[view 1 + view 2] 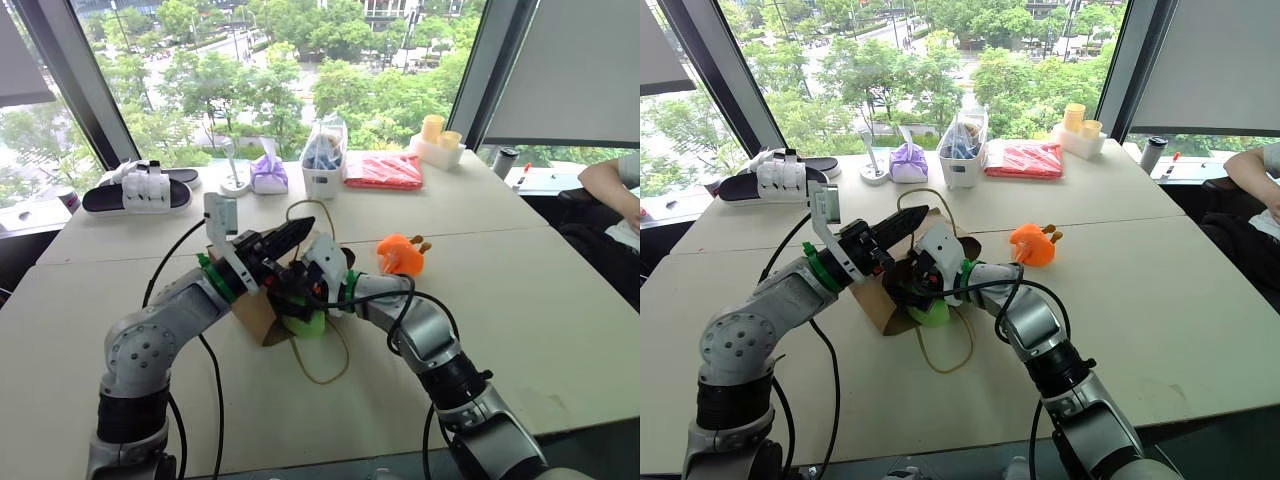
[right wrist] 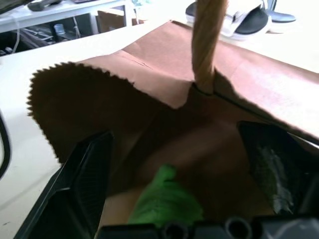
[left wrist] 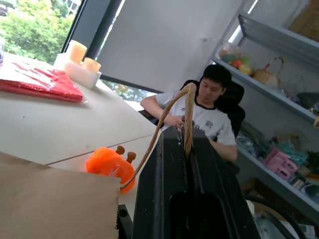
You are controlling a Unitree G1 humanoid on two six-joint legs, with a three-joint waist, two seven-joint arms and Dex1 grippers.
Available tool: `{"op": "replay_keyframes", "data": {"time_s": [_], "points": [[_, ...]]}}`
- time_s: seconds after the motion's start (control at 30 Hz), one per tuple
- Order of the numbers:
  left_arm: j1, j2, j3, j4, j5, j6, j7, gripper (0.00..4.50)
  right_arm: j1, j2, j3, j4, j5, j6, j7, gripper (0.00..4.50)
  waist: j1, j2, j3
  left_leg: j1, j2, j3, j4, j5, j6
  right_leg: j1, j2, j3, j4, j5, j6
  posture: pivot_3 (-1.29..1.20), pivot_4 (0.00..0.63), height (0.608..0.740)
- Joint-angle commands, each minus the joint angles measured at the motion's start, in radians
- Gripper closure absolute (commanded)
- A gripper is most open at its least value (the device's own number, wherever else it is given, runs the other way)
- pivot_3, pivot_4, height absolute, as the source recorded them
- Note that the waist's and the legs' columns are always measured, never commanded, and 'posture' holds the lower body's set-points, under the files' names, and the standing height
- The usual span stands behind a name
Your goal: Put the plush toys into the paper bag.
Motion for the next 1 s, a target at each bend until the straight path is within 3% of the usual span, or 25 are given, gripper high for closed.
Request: {"op": "replay_keyframes", "data": {"time_s": [0.03,0.3,0.5,1.0], "points": [[0.001,0.02,0.029,-0.027,-0.029,-0.013,0.001,4.5,-0.017,-0.018,-0.05,-0.081,0.017,0.011,-0.006,0.08,0.001,0.0,0.0,0.0,0.0,0.0,0.0,0.0,0.0,0.0,0.0,0.0,0.0,0.0,0.0,0.0,0.15,0.74],[0.069,0.073,-0.018,-0.042,0.044,-0.019,-0.08,4.5,0.082,-0.203,-0.176,-0.321,0.147,0.206,0.062,0.08,0.006,0.0,0.0,-0.001,-0.001,0.0,0.0,-0.001,0.001,0.0,0.0,0.0,-0.001,0.0,0.0,0.0,0.15,0.74],[0.073,0.083,-0.043,-0.033,0.1,-0.027,-0.125,4.5,0.187,-0.281,-0.212,-0.415,0.215,0.3,0.068,0.08,0.004,0.0,0.0,0.0,0.0,0.001,0.0,-0.003,0.005,0.0,0.0,0.0,0.0,0.0,0.0,0.0,0.15,0.74],[0.069,0.078,-0.022,-0.045,0.073,-0.009,-0.107,4.5,0.222,-0.259,-0.125,-0.245,0.111,0.17,-0.003,0.08,0.006,0.0,0.0,0.0,0.0,0.001,0.0,-0.003,0.005,0.001,0.0,0.0,-0.001,0.0,0.0,0.0,0.15,0.74]]}}
